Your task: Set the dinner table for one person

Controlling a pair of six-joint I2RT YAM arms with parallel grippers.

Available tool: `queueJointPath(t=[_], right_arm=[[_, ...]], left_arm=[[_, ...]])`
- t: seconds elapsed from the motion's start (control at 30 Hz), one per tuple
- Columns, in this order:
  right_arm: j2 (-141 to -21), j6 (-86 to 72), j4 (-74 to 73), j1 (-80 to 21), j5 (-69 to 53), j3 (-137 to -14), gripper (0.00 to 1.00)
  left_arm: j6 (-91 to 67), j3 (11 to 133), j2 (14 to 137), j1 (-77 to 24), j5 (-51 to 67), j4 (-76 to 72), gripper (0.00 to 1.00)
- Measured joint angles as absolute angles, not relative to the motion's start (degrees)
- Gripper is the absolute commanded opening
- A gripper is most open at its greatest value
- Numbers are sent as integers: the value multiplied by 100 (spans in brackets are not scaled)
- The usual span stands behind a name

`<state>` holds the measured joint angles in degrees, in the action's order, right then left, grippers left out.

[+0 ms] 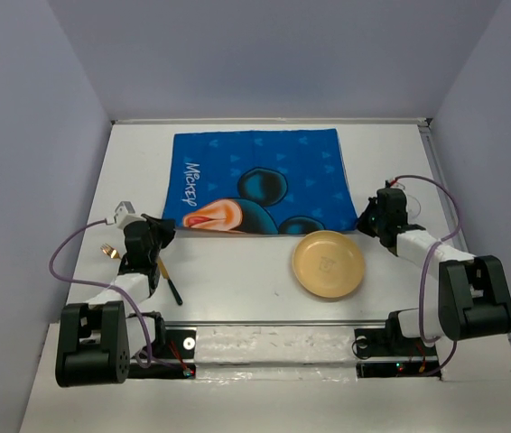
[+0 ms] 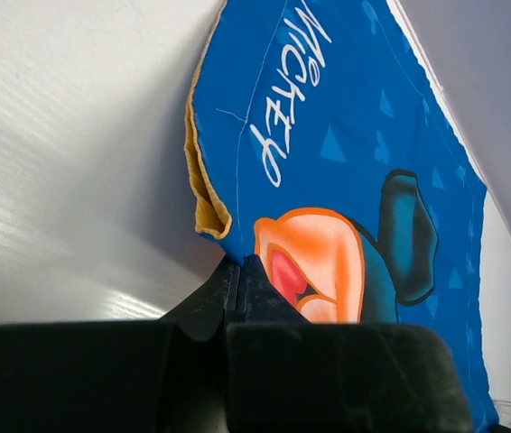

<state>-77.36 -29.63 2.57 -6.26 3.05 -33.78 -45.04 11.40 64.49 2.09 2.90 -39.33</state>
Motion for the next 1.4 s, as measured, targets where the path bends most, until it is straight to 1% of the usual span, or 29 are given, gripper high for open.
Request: queueJointPath(t=[0.27, 0.33, 0.37, 0.47, 0.5, 0.6, 0.63, 0.67, 0.7, 0.73, 0.8, 0.83, 0.87, 0.93, 0.97, 1.13, 1.2, 1.3, 1.4], right_arm=[[-7649, -3253, 143, -626, 475, -2987, 0], [-7540, -3297, 84, -628, 495, -2943, 0], [-7481, -3319, 49, -628, 502, -2939, 0], [-7345, -3402, 43, -628, 530, -2915, 7], [-7297, -3435, 27, -628, 541, -2897, 12], [-7266, -3461, 19, -626, 585, -2891, 20], [-7269, -3468, 3, -626, 604, -2888, 23], [-7269, -3465, -5, -626, 620, -2888, 28], [-7269, -3472, -5, -626, 620, -2888, 31], [-7269, -3474, -5, -626, 622, -2888, 34], [-7262, -3465, -23, -626, 620, -2888, 42], [-7225, -3444, -93, -626, 620, -2888, 44], [-7166, -3435, -169, -626, 617, -2888, 49], [-6976, -3426, -305, -626, 617, -2888, 51], [-6805, -3413, -401, -626, 617, -2888, 57], [-5940, -3385, -698, -685, 611, -2912, 60], [-5688, -3391, -784, -805, 587, -2912, 60], [-5513, -3452, -864, -1468, 676, -2912, 60], [-5690, -3625, -934, -2847, 972, -2928, 59]], left_arm=[[-4501, 928, 5894, 207, 220, -3522, 0], [-4501, 856, 5690, 207, 198, -3426, 5], [-4501, 827, 5596, 207, 191, -3380, 10], [-4517, 794, 5367, 204, 187, -3227, 17], [-4528, 786, 5299, 202, 187, -3203, 18], [-4547, 755, 5183, 202, 132, -3179, 33], [-4563, 738, 5155, 202, 117, -3166, 45], [-4560, 718, 5142, 202, 102, -3155, 52], [-4556, 709, 5133, 204, 91, -3138, 57], [-4565, 701, 5120, 209, 78, -3096, 68], [-4567, 698, 5089, 209, 56, -3065, 72], [-4587, 698, 5072, 209, 43, -3052, 73], [-4591, 698, 5050, 209, 36, -3044, 73], [-4591, 701, 4974, 209, 49, -3015, 74], [-4591, 701, 4932, 209, 67, -3000, 74], [-4602, 893, 4434, 209, 296, -2700, 72], [-4602, 1066, 4160, 209, 366, -2556, 72], [-4600, 1452, 3664, 207, 513, -2342, 72], [-4547, 1782, 3409, 198, 740, -2209, 73]])
